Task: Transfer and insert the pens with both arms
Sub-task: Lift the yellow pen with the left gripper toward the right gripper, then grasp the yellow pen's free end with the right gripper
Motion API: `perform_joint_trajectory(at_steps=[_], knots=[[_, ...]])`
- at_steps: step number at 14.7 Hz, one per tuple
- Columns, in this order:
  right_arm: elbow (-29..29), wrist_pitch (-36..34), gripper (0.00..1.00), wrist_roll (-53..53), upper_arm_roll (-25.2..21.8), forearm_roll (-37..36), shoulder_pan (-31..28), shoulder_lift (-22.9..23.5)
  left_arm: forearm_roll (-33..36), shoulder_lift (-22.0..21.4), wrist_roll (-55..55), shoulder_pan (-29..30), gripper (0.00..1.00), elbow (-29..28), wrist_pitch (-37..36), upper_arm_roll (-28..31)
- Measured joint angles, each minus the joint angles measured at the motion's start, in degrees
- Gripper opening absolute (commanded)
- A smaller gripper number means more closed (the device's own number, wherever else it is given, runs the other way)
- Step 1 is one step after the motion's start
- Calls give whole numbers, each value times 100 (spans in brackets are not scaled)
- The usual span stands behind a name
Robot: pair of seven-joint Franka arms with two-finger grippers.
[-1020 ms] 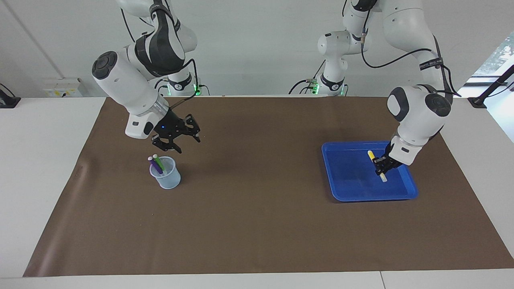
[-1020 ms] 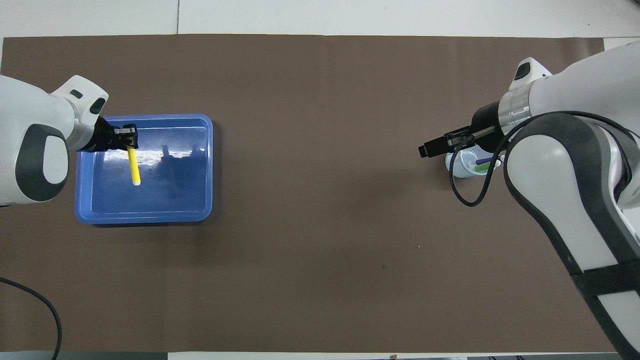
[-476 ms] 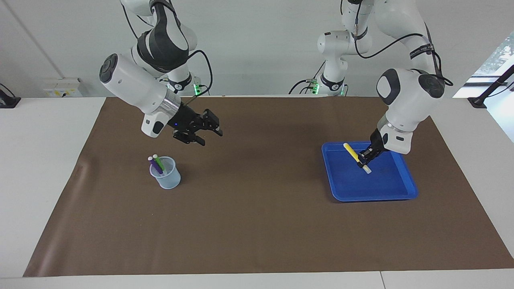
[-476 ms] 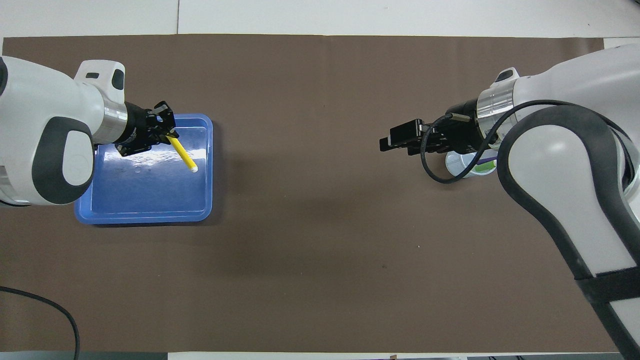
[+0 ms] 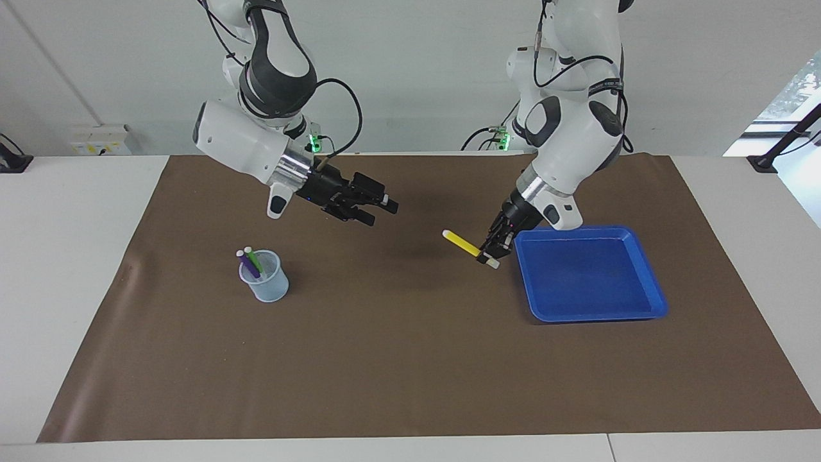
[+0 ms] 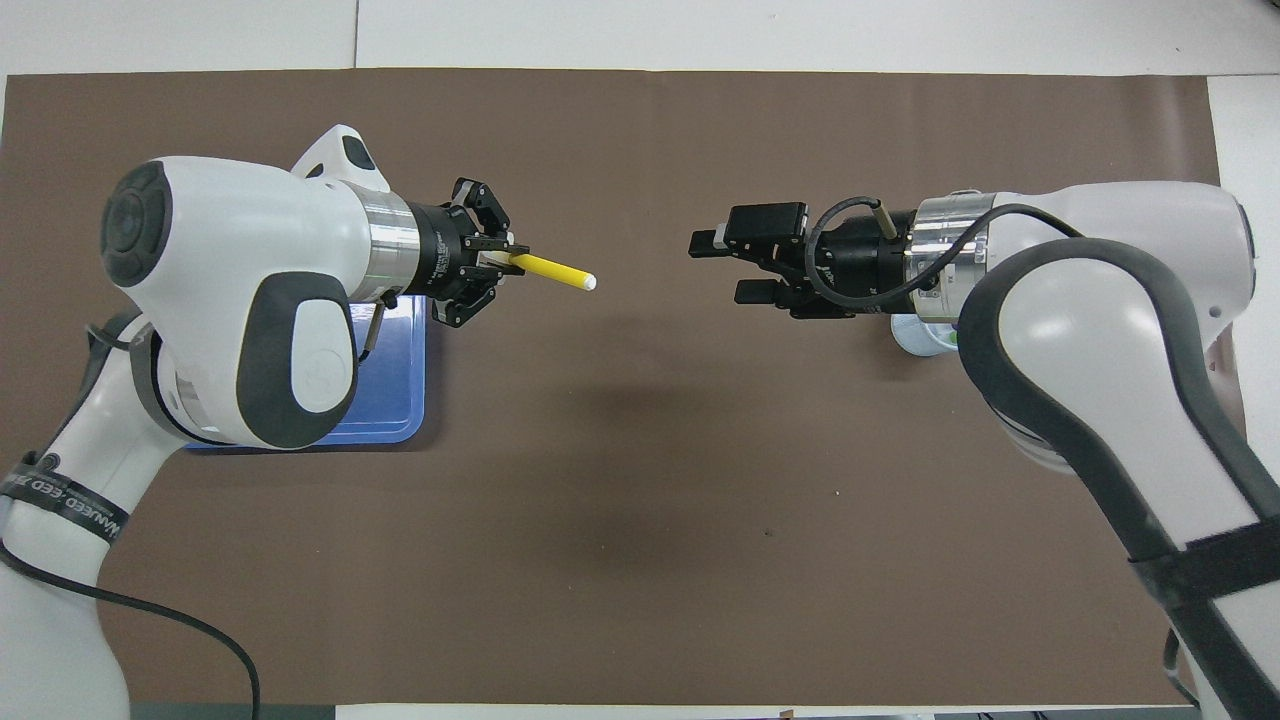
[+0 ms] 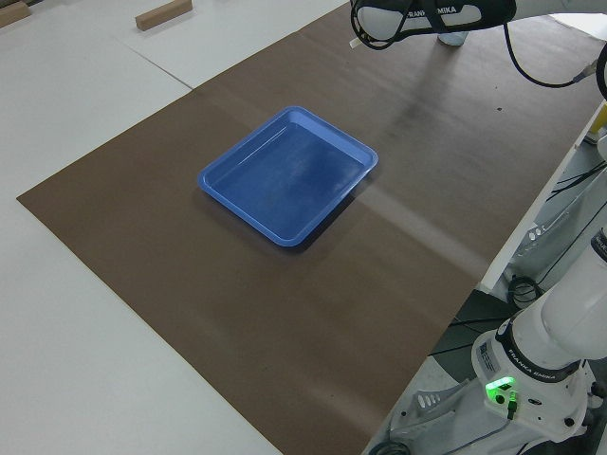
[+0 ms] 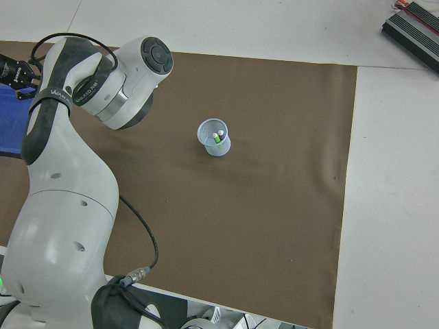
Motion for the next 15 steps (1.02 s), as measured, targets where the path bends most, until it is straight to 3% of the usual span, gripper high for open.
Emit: perform_joint_trajectory(at_steps=[1, 6, 9, 15], knots=[[-106, 188, 80, 0, 1, 110, 95, -42, -3, 1, -266, -135, 0, 0, 116, -1], [-384, 723, 71, 3, 7, 163, 553, -116, -9, 66, -1171, -633, 0, 1, 841, -3], [-455, 726, 53, 2, -16, 163, 553, -119, -12, 101, -1270, -777, 0, 1, 925, 0], [-492, 795, 47, 2, -37, 202, 489, -119, -14, 105, -1294, -873, 0, 1, 926, 3]])
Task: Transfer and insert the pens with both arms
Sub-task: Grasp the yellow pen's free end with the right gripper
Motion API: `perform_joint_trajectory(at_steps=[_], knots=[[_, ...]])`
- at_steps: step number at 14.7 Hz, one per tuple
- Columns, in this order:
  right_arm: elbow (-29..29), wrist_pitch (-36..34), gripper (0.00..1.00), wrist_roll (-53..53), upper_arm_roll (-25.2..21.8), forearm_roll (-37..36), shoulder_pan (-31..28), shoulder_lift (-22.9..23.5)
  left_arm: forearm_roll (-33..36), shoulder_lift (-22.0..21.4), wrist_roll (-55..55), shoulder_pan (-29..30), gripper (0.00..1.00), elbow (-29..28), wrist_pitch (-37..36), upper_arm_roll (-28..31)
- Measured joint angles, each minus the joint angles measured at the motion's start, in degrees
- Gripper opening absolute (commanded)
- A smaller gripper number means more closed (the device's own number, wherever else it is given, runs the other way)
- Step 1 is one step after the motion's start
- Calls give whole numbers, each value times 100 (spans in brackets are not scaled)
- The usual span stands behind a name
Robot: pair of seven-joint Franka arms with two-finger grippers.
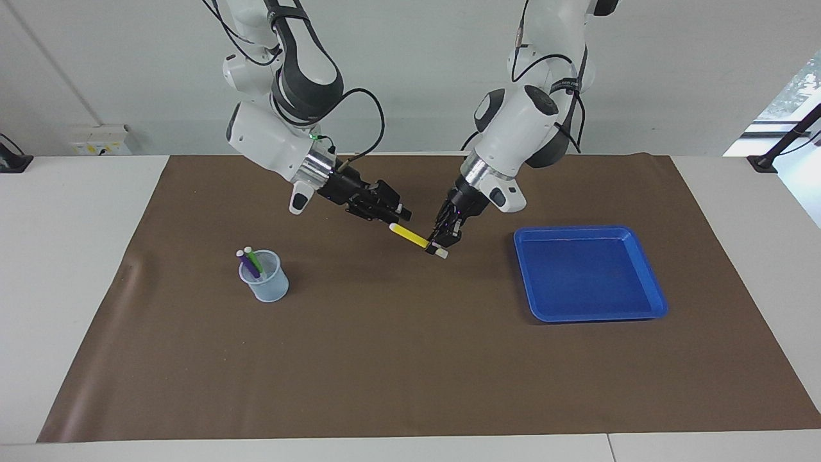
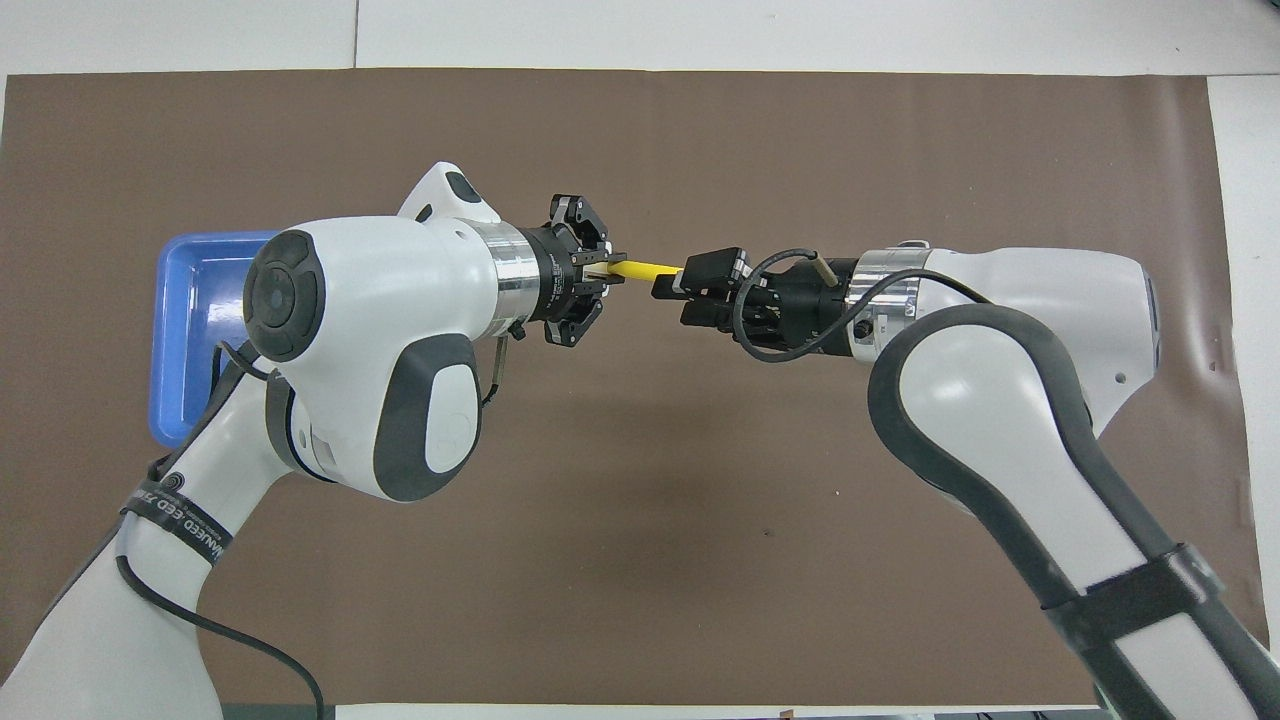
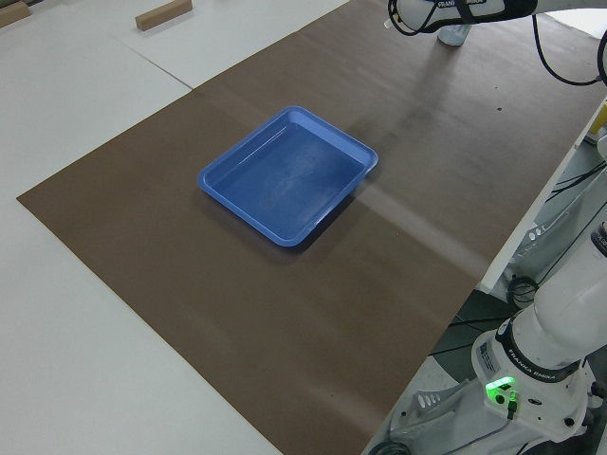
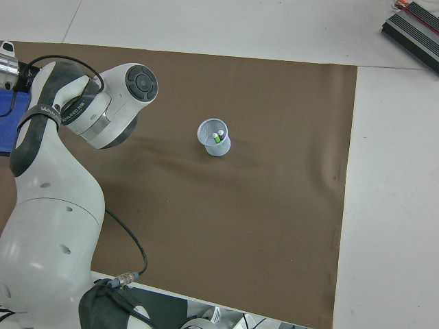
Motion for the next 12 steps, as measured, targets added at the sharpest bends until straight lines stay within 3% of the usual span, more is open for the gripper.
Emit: perform_joint_trajectory(at_steps=[12], knots=[[-5, 239, 45, 0, -10, 35, -59, 3, -2, 0, -21, -50, 0, 0, 0, -1]])
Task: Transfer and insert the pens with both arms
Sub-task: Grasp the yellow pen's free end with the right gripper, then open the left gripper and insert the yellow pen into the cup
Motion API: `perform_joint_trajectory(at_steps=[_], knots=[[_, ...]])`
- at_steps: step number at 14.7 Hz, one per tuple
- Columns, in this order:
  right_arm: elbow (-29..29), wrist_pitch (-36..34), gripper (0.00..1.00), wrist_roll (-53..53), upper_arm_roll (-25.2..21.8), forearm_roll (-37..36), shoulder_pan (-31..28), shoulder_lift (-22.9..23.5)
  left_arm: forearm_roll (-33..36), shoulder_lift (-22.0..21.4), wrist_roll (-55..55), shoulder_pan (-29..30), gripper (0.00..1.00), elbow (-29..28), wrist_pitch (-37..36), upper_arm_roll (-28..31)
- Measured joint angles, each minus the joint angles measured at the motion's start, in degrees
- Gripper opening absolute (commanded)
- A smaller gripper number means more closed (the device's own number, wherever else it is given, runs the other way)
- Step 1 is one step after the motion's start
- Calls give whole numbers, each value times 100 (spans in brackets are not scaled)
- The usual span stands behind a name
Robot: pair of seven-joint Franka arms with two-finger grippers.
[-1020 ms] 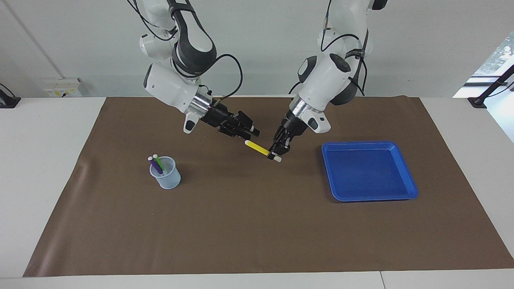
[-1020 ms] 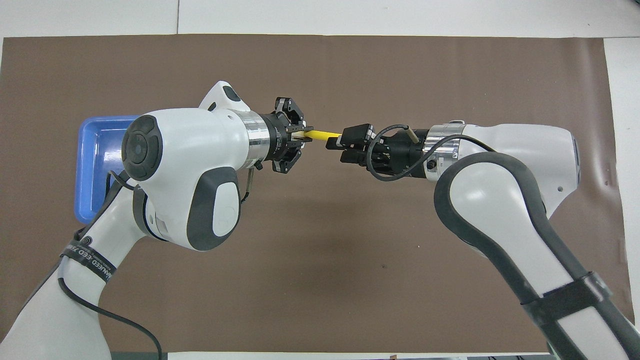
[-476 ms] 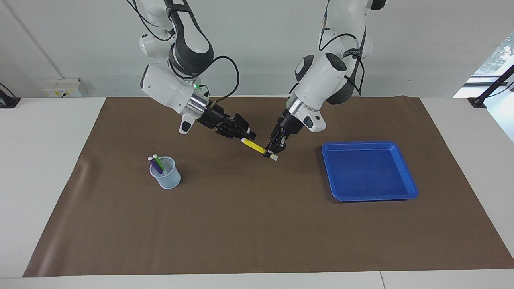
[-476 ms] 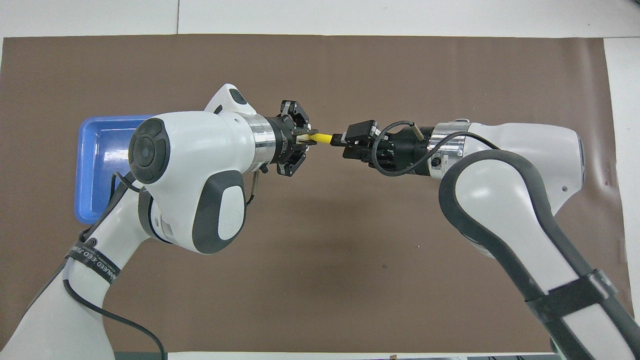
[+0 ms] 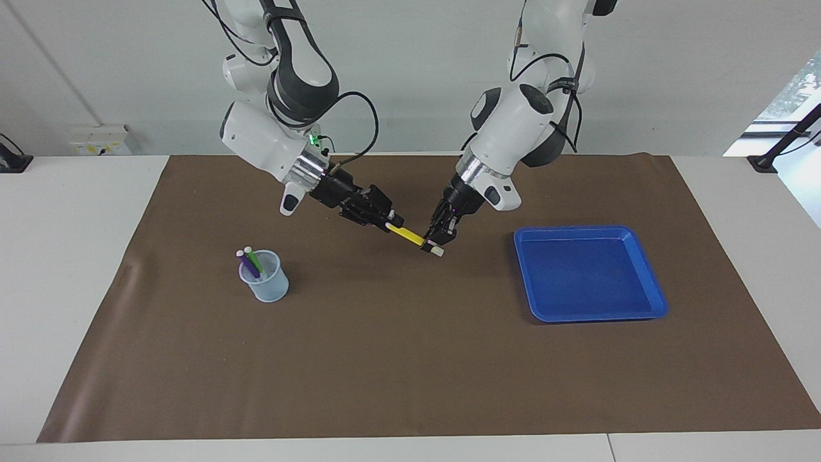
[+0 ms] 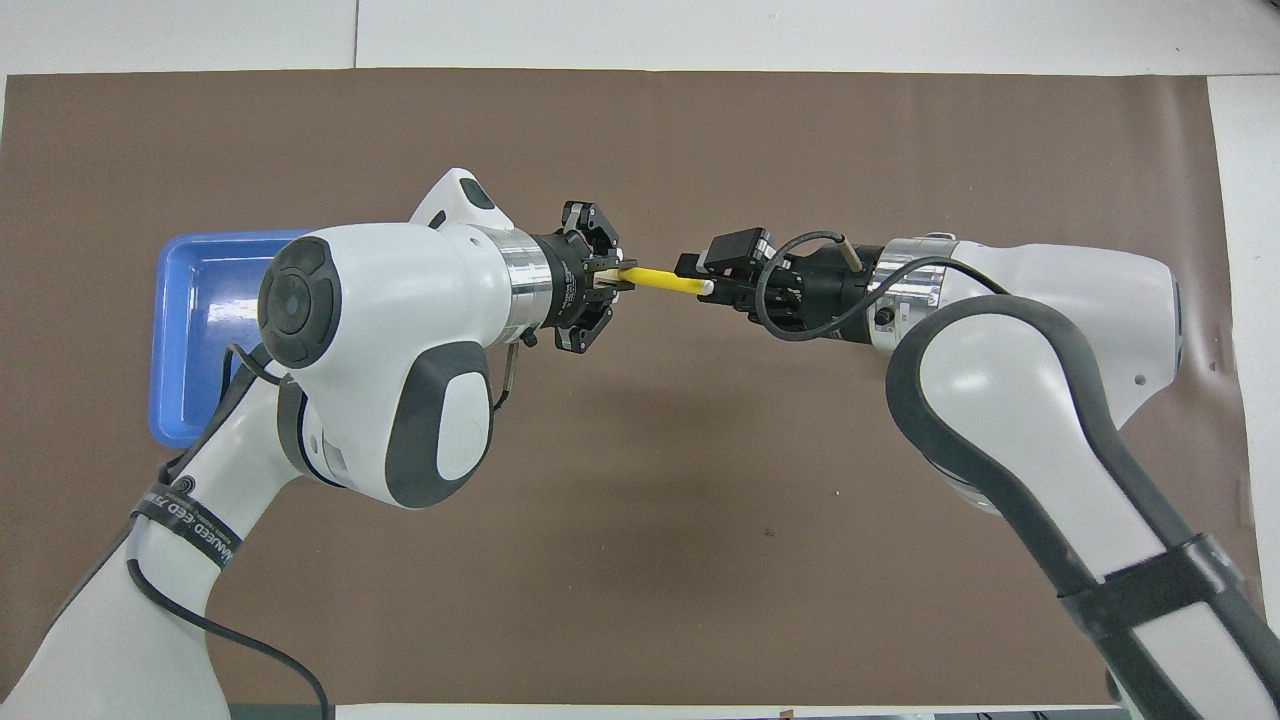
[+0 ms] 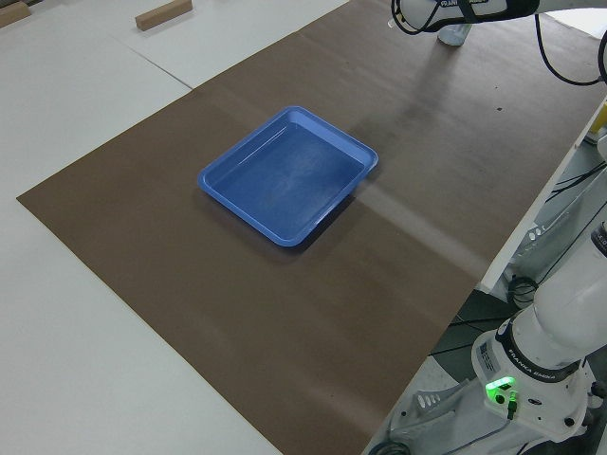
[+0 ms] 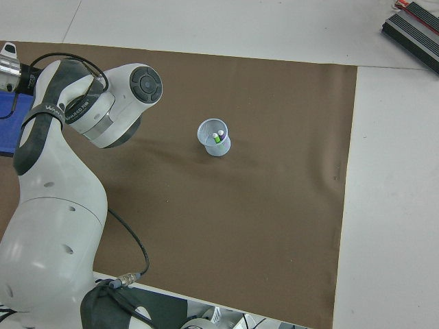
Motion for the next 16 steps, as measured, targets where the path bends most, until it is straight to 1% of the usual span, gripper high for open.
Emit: perform_joint_trajectory(at_steps=[1, 2, 3, 4, 10, 11, 12, 14, 16], knots=[[0, 0, 45, 0, 2, 0, 3, 0, 0, 0, 0, 0, 0, 0, 0, 0], [-1, 0, 39, 0, 7, 0, 8, 0, 0, 0, 0, 0, 0, 0, 0, 0], [-4, 0, 15, 0, 14, 0, 12, 0, 0, 0, 0, 0, 0, 0, 0, 0], [-7, 0, 0, 0, 18, 0, 13, 0, 0, 0, 0, 0, 0, 0, 0, 0], [-59, -1, 0, -3, 12, 66, 4, 1, -23, 7, -11, 0, 0, 2, 6, 27], [-59, -1, 0, -3, 12, 72, 3, 1, -23, 7, -11, 0, 42, 3, 7, 28], [-59, -1, 0, -3, 12, 75, 3, 1, -23, 7, -8, 0, 99, 3, 7, 28], [-47, -1, 0, -3, 12, 82, 0, 1, -15, 10, 71, -1, 100, -1, 5, 24], [3, -72, 0, -6, 5, 69, -38, 1, 0, 10, 436, 12, 100, 1, 7, 61]])
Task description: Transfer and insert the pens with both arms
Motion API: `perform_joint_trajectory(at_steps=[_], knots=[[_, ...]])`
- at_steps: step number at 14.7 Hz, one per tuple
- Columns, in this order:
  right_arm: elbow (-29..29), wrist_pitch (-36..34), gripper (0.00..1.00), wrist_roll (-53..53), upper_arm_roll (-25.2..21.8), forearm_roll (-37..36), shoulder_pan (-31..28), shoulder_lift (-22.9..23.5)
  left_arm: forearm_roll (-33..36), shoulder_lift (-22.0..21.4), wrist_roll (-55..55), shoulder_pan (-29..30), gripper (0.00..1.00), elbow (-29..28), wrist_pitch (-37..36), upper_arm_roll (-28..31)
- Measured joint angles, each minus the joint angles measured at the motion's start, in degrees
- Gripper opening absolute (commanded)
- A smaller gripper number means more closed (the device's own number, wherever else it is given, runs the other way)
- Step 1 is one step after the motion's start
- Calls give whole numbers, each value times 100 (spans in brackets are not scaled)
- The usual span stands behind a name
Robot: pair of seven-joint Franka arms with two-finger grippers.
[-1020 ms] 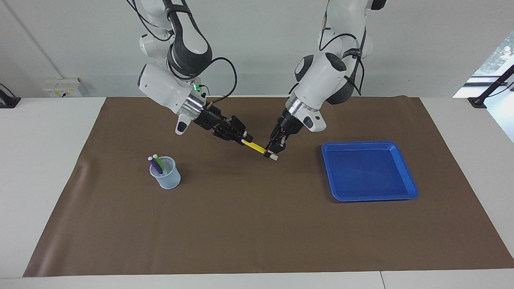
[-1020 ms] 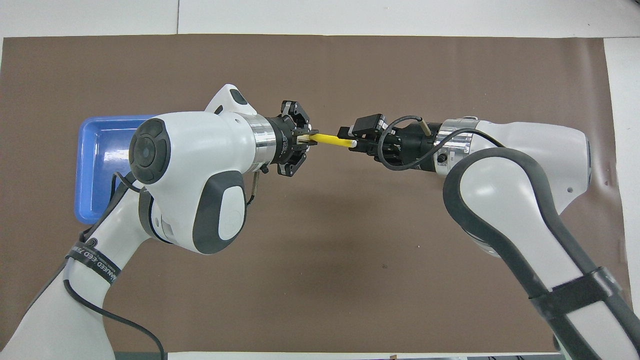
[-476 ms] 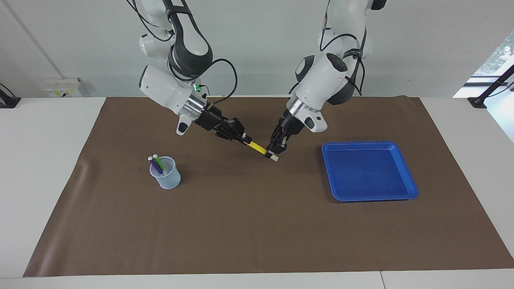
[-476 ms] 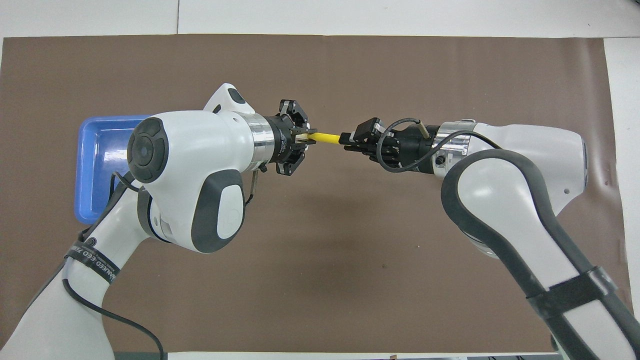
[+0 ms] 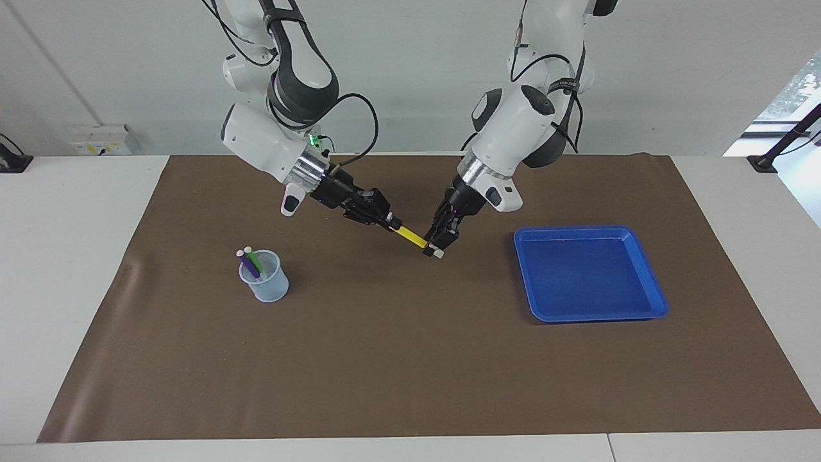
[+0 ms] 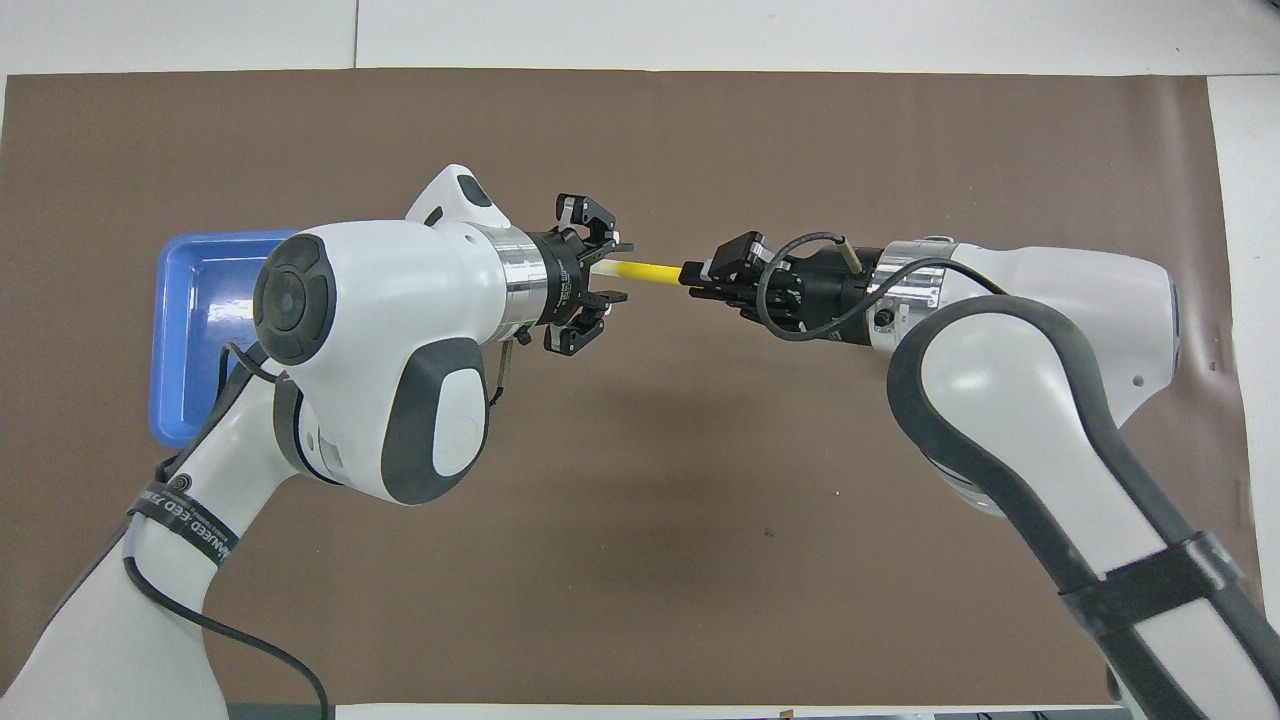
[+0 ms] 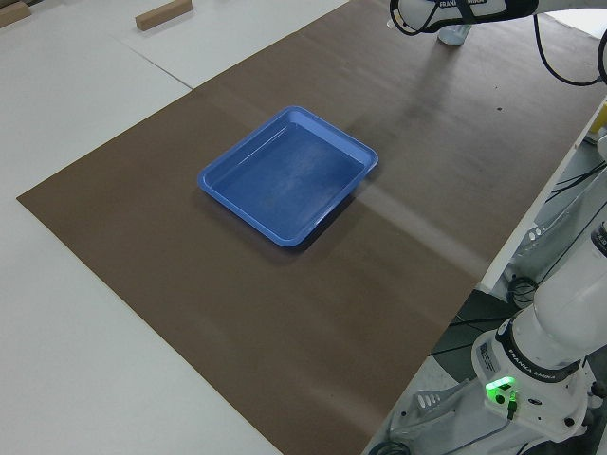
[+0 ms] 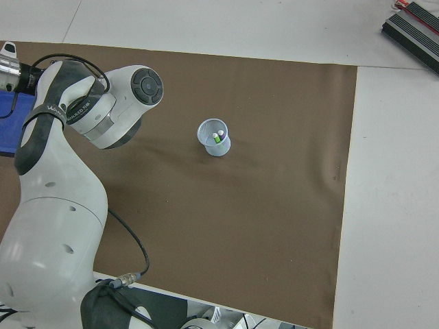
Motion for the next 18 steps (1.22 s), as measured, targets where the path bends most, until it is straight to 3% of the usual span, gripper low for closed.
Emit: perform_joint_trajectory(at_steps=[1, 3, 7, 10, 14, 18], knots=[[86, -225, 0, -22, -11, -129, -67, 3, 1, 0, 373, 26, 100, 0, 0, 26], [430, -1045, 0, -34, -26, -1064, -426, 32, 2, 3, 1315, 109, 100, -7, -44, 75], [1680, -3046, 0, -239, -60, -3046, -1242, 309, 2, 8, 3311, 590, 100, -75, -510, 116], [2360, -4030, 0, -1266, -63, -4572, -1497, 553, 213, -24, 4655, 1085, 100, -241, -839, 129], [2517, -4025, 0, -2955, -53, -6380, -1544, 716, 1174, -133, 5647, 1599, 100, -470, -1168, 135], [2068, -3245, 0, -3409, -34, -6742, -1531, 734, 1284, -283, 7623, 2530, 100, -501, -1903, 151]])
